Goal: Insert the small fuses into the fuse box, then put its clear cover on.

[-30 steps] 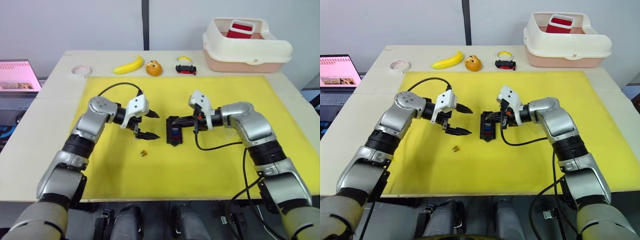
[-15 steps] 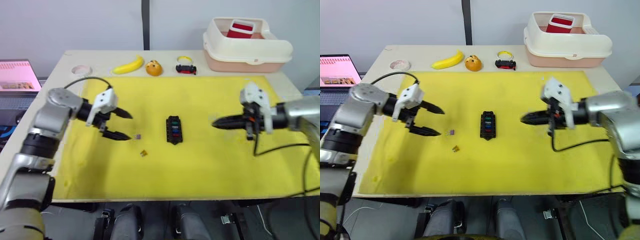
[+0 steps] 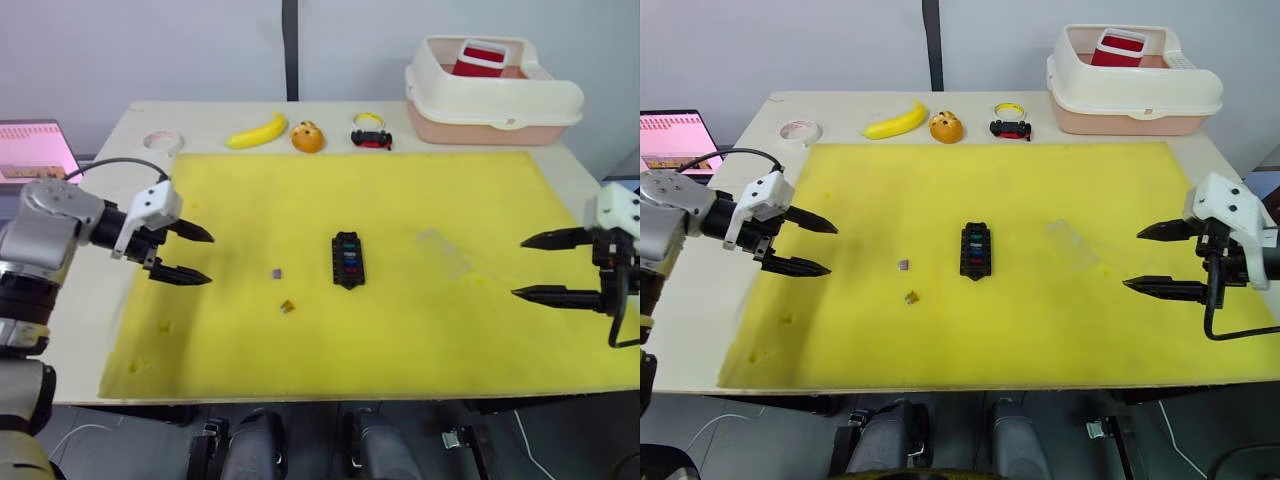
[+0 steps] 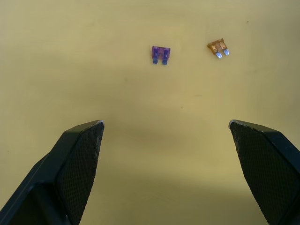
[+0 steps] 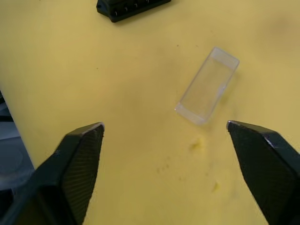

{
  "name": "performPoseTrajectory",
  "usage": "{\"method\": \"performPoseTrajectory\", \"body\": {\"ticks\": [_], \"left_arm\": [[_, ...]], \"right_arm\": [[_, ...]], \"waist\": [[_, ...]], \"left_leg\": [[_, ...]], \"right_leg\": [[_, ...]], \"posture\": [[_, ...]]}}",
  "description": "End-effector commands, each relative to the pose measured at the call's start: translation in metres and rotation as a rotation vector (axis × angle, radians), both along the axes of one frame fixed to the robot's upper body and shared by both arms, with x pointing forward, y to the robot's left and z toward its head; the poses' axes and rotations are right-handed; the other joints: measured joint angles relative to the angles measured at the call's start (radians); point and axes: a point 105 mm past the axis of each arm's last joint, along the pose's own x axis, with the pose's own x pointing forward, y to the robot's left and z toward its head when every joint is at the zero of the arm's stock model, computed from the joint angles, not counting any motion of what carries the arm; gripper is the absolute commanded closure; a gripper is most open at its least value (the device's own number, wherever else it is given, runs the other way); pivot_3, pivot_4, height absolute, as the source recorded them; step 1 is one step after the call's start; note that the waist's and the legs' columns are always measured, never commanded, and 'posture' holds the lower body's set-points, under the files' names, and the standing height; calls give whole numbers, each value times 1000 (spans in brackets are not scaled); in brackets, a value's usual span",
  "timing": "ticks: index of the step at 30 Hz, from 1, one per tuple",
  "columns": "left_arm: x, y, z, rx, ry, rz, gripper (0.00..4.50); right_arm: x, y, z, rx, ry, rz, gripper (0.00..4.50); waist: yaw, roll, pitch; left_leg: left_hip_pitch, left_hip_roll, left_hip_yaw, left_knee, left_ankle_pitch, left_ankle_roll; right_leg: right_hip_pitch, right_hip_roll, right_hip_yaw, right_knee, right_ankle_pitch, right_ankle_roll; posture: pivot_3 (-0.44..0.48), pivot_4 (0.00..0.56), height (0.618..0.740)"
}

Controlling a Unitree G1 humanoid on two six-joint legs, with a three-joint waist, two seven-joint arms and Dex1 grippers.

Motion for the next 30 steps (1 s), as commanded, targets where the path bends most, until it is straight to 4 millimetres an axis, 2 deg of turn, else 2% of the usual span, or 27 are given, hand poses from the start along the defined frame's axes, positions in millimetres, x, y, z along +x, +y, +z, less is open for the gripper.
{"method": "performPoseTrajectory", "body": {"ticks": [1,7,10,12,15,19,24,30], "left_arm": [[-5,-17,2,-42,-2,-70,0],[-9,-41,-6,-98,93,-108,0],[-23,-59,-12,-153,228,-141,0],[-31,-68,-16,-186,319,-147,0],[-40,-77,-30,-206,450,-130,0],[-39,-88,-42,-233,588,-69,0],[-35,-96,-44,-271,684,-10,0],[-33,-94,-49,-273,757,41,0]], "right_arm": [[4,20,18,3,-88,61,23],[-3,79,26,99,-104,246,23],[-10,110,24,144,-101,339,23],[-12,122,21,146,-98,371,23],[-12,132,20,162,-101,389,23],[-15,141,18,163,-91,421,23],[-20,146,17,169,-81,440,23],[-19,148,16,164,-83,437,23]], "waist": [[0,0,0],[-1,0,0],[1,0,0],[2,0,0],[1,0,0],[2,0,0],[2,0,0],[0,0,0]], "left_leg": [[0,0,0,0,0,0],[0,0,-1,0,0,0],[-1,0,-1,0,0,0],[-1,0,-1,0,0,0],[-1,0,-1,1,0,0],[-1,0,-1,1,0,0],[-1,0,-2,1,0,0],[-1,0,-2,1,0,0]], "right_leg": [[0,0,0,0,0,0],[0,0,0,0,0,0],[0,0,0,0,0,0],[0,0,0,0,0,0],[0,0,0,0,0,0],[0,0,0,0,0,0],[0,0,0,0,0,0],[0,0,0,0,0,0]], "posture": [[0,150,739],[0,150,739],[0,150,739],[0,150,739],[0,150,739],[0,150,739],[0,150,739],[0,150,739]]}}
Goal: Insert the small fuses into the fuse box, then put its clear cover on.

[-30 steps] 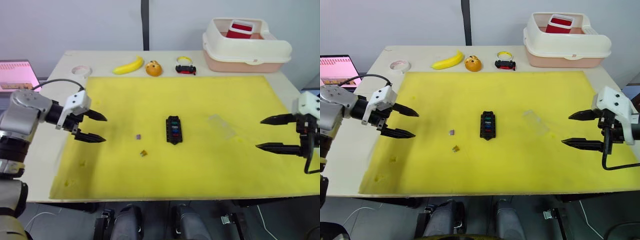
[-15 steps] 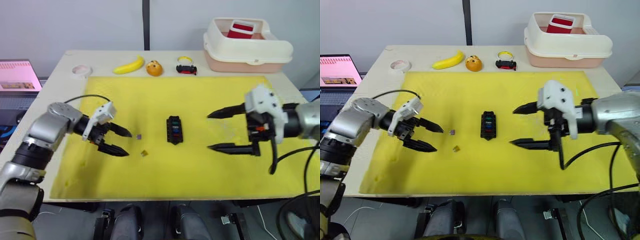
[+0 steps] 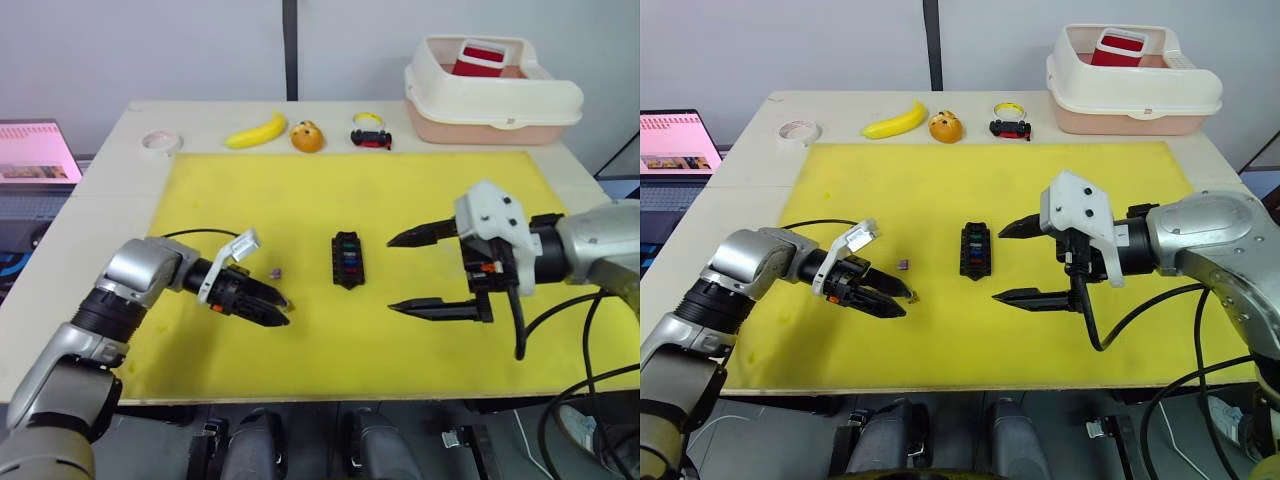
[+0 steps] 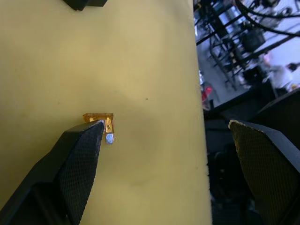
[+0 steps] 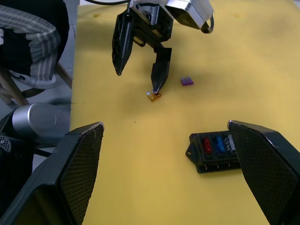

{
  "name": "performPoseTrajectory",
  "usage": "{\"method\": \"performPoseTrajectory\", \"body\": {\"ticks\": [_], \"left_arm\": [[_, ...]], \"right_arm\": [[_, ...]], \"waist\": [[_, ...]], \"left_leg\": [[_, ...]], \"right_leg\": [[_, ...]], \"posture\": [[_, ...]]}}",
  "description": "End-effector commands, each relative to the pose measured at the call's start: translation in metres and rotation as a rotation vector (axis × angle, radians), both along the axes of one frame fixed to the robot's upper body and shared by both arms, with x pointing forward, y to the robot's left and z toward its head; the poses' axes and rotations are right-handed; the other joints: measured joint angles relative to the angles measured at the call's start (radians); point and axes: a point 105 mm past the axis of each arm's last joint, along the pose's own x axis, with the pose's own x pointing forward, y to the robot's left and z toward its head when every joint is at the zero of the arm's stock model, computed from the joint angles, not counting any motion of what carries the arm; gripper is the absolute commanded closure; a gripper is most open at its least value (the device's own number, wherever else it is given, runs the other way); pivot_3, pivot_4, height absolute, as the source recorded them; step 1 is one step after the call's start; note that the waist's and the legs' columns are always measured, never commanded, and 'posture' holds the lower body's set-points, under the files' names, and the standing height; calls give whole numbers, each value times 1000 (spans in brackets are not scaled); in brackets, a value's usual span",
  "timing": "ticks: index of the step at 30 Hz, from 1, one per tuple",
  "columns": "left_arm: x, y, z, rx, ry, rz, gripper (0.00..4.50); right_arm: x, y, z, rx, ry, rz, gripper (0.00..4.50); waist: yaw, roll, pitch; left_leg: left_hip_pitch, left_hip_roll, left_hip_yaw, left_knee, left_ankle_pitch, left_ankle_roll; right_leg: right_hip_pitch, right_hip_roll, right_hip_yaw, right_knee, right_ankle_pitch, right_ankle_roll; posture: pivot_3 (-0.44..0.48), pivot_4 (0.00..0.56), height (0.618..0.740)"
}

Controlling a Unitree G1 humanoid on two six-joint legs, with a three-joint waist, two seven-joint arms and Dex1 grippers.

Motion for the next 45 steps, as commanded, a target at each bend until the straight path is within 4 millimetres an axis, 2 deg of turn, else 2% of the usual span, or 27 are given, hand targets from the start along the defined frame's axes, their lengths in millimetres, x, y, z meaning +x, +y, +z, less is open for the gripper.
{"method": "performPoseTrajectory", "body": {"ticks": [1,7,11,28,31,35,45], "left_arm": [[3,2,5,1,8,14,0],[9,7,9,-6,-1,42,0],[9,7,4,6,1,38,0],[8,-11,-12,1,10,-26,0],[9,-10,-14,11,8,-16,819],[12,-6,-17,25,3,-1,2874],[17,-1,-24,44,1,21,2874]], "right_arm": [[-3,4,8,4,-42,18,23],[-2,4,7,1,-42,18,23],[-2,5,6,0,-44,16,23],[-1,5,5,-9,-50,-1,23],[-1,5,5,-9,-51,-4,0],[-1,4,5,-10,-51,-8,0],[0,5,4,-8,-55,-8,0]], "waist": [[0,0,0],[2,0,0],[0,0,0],[21,0,0],[22,0,0],[21,0,0],[19,0,0]], "left_leg": [[0,0,0,0,0,0],[0,0,0,0,0,0],[0,0,0,0,0,0],[0,-1,0,1,0,0],[0,-1,0,1,0,0],[0,-1,0,1,0,0],[0,0,0,1,0,0]], "right_leg": [[0,0,0,0,0,0],[0,0,0,0,0,0],[0,0,0,0,0,0],[0,-1,0,0,-1,-2],[0,-1,0,0,-1,-2],[0,-1,1,0,-1,-2],[0,-1,1,0,-1,-2]], "posture": [[0,150,739],[0,150,739],[0,150,739],[0,150,739],[0,150,739],[0,150,739],[0,150,739]]}}
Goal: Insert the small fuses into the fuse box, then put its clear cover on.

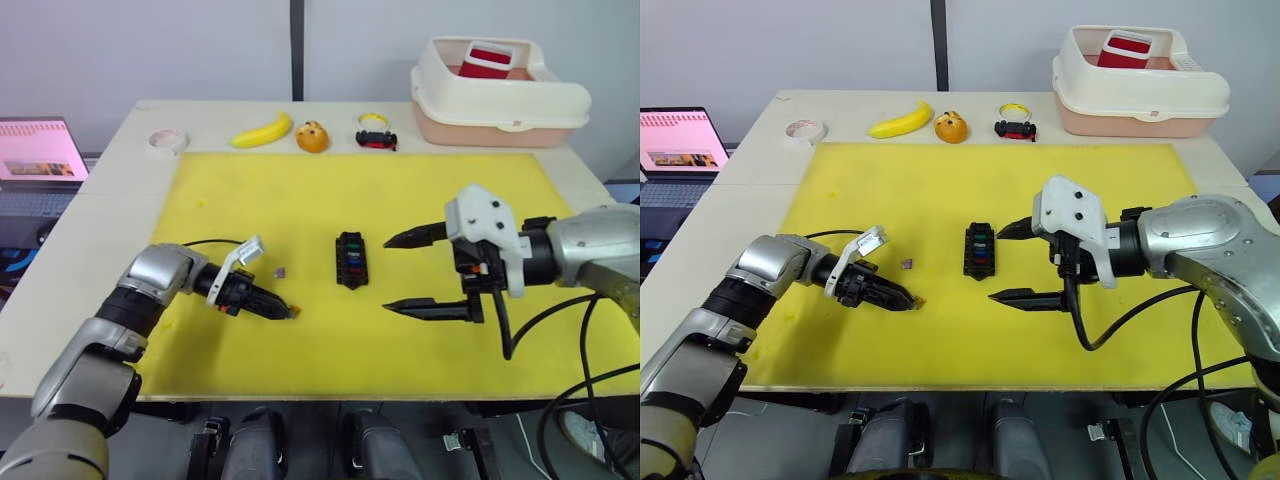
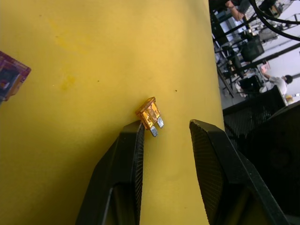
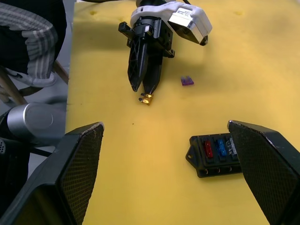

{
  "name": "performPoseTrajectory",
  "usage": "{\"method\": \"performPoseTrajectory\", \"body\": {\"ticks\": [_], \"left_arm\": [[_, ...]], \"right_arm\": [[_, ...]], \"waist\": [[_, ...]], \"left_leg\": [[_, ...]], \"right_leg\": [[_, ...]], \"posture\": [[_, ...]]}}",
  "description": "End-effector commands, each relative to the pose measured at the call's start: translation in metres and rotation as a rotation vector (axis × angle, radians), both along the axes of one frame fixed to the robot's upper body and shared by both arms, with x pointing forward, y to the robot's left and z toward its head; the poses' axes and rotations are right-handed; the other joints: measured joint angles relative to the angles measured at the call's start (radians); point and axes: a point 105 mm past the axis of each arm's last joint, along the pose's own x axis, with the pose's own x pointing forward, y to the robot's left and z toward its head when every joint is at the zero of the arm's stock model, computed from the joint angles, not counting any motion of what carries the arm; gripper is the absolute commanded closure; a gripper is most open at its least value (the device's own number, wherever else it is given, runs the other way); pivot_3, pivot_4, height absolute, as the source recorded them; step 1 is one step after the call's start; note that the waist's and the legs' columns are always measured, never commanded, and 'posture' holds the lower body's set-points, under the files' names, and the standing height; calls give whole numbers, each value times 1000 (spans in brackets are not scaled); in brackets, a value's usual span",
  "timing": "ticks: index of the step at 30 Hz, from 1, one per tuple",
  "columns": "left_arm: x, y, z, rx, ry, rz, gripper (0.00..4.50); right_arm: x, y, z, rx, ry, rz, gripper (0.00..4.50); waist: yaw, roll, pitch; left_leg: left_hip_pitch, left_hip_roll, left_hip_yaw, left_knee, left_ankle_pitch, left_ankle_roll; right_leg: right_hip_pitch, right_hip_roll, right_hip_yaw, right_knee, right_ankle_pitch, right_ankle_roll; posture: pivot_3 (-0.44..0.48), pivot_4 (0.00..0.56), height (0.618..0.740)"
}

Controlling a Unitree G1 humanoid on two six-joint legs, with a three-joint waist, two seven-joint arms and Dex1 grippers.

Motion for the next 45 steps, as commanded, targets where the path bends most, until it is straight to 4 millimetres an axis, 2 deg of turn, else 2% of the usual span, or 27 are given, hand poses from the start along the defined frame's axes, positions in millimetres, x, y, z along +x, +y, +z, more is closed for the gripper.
{"method": "performPoseTrajectory", "body": {"ticks": [1,2,5,6,7,15,19,28,32,36,39,44,45], "left_arm": [[3,1,0,25,-20,8,2874],[4,1,-1,26,-22,10,2874],[4,0,-3,26,-26,14,3730],[4,0,-3,29,-28,14,4189],[4,0,-4,31,-29,14,4356],[3,2,-3,20,-31,33,4356],[0,0,13,-35,-73,24,4356],[-4,-1,34,-79,-127,14,4356],[-3,-1,31,-58,-135,17,4356],[0,2,21,-19,-100,45,4356],[0,2,20,-21,-51,54,3478],[2,2,14,-16,13,74,981],[1,0,12,-14,25,70,981]], "right_arm": [[-2,3,7,-1,-48,16,0],[-3,3,7,-1,-48,16,0],[-3,3,7,-2,-47,16,0],[-3,3,7,-1,-46,15,0],[-3,3,7,-1,-46,15,0],[-5,5,3,9,-27,13,0],[-6,7,0,33,-2,9,0],[-7,10,-1,45,7,11,0],[-8,11,-3,42,10,14,0],[-8,12,-4,45,12,14,0],[-9,12,-4,43,13,12,0],[-9,12,-5,42,13,8,0],[-8,12,-5,41,12,7,0]], "waist": [[0,0,0],[0,0,0],[0,0,0],[0,0,0],[1,0,0],[0,0,0],[-1,0,0],[2,0,0],[1,0,0],[1,0,0],[2,0,0],[4,0,0],[4,0,0]], "left_leg": [[0,0,0,0,0,0],[0,0,0,0,0,0],[0,0,0,0,0,0],[0,0,0,0,0,0],[0,0,0,0,0,0],[0,0,0,0,0,0],[0,0,-1,0,0,0],[0,0,-1,0,0,0],[0,0,-1,0,0,0],[0,0,0,0,0,0],[0,0,0,0,0,0],[0,0,0,0,0,0],[0,0,0,0,0,0]], "right_leg": [[0,0,0,0,0,0],[0,0,0,0,0,0],[0,0,0,0,0,0],[0,0,0,0,0,0],[0,0,0,0,0,0],[0,0,0,0,0,0],[0,0,0,0,0,0],[0,0,0,0,0,0],[0,0,0,0,0,0],[0,0,0,0,0,0],[0,0,0,0,0,0],[0,0,0,0,0,0],[0,0,0,0,0,0]], "posture": [[0,150,739],[0,150,739],[0,150,739],[0,150,739],[0,150,739],[0,150,739],[0,150,739],[0,150,739],[0,150,739],[0,150,739],[0,150,739],[0,150,739],[0,150,739]]}}
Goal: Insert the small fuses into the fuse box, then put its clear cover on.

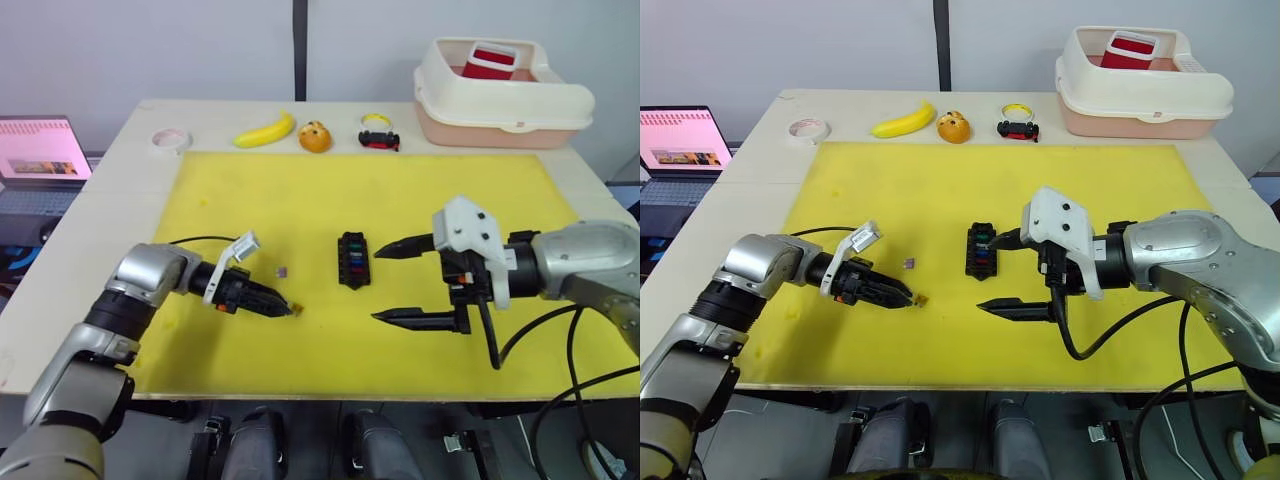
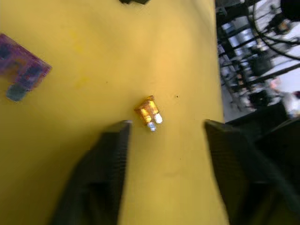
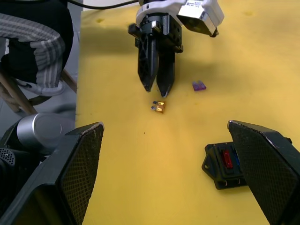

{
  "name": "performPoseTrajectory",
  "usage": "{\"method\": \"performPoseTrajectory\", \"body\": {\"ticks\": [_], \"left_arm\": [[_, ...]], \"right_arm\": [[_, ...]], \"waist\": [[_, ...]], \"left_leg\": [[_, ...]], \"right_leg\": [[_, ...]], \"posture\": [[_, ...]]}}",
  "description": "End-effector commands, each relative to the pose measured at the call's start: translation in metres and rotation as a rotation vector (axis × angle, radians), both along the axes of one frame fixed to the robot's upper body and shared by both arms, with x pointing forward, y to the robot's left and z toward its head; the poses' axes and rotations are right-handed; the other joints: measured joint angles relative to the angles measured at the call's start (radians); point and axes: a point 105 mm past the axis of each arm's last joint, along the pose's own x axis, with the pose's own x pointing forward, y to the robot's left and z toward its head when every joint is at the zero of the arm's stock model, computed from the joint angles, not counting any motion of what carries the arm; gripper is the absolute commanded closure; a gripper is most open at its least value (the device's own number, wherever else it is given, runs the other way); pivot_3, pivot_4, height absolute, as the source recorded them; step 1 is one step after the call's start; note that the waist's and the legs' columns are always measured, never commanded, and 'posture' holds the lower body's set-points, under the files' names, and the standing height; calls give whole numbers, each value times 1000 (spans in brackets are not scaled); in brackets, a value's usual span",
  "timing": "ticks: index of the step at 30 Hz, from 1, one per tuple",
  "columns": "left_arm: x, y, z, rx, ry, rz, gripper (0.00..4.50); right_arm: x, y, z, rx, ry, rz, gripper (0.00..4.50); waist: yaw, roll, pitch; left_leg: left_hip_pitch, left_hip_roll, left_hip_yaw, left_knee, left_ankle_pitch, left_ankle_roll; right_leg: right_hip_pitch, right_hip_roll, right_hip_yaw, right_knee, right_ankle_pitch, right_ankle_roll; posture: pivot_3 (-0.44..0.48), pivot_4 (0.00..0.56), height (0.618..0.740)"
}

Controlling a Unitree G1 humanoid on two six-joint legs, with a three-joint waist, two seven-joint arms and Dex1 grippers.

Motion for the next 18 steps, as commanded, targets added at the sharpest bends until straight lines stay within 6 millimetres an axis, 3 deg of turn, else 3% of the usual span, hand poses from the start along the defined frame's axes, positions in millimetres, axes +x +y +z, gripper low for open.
{"method": "performPoseTrajectory", "body": {"ticks": [1,18], "left_arm": [[2,-3,-1,7,21,1,981],[-5,-24,-4,-13,50,-83,981]], "right_arm": [[-3,2,5,2,-34,11,0],[-2,1,5,-3,-44,-3,0]], "waist": [[1,0,0],[3,0,0]], "left_leg": [[0,0,0,0,0,0],[0,-1,0,0,0,0]], "right_leg": [[0,0,0,0,0,0],[1,-1,0,-1,0,0]], "posture": [[0,150,739],[0,150,739]]}}
